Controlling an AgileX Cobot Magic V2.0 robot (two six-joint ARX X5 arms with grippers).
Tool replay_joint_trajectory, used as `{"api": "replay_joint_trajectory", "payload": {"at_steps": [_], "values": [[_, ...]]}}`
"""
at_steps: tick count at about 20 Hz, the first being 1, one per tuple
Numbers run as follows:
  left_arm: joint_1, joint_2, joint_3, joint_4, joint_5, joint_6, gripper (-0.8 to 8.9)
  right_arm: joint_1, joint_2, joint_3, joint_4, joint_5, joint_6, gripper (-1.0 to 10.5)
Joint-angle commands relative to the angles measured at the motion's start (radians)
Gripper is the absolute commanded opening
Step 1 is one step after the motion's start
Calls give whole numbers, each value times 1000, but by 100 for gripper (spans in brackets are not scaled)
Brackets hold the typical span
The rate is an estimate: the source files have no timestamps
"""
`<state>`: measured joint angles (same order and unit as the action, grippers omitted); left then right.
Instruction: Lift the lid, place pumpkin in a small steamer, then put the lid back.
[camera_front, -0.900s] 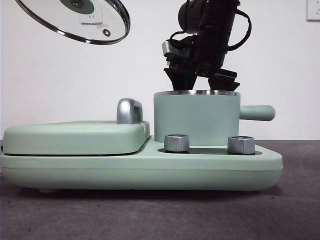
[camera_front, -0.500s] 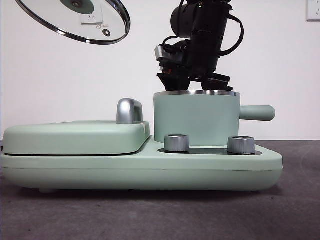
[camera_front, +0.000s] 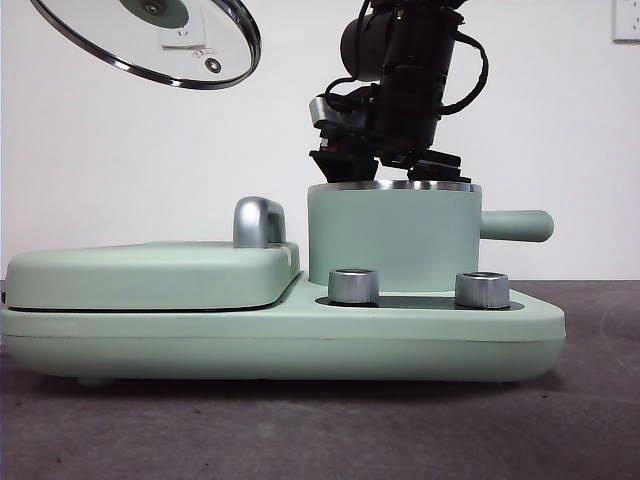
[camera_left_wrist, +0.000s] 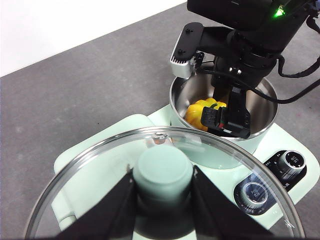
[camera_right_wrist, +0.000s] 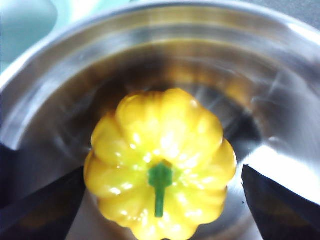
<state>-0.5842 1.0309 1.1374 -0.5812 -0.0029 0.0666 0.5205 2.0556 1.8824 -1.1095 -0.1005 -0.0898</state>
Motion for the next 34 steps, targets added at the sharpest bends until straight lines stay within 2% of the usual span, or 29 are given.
{"api": "replay_joint_trajectory", "payload": {"at_steps": [1,4,9,12,18,23,28,34], "values": [[-4,3,30,27,-3,0,10,10,-24,30,0,-2,-6,481],[-4,3,30,27,-3,0,10,10,-78,57,-12,-1,0,372],[-4,3,29,27,-3,0,10,18,-206,49,-23,55,32,370],[-4,3,30,27,-3,0,10,27,-306,-14,25,91,49,370],[-4,4,30,19,-2,0,10,27,-567,-324,228,105,71,369],[-5,12,30,36,31,0,10,32,-818,-600,381,103,134,369],[-20,80,30,136,67,-5,10,50,-1054,-809,419,163,150,369],[-47,181,30,272,110,-3,10,53,-1205,-940,413,161,170,370]]}}
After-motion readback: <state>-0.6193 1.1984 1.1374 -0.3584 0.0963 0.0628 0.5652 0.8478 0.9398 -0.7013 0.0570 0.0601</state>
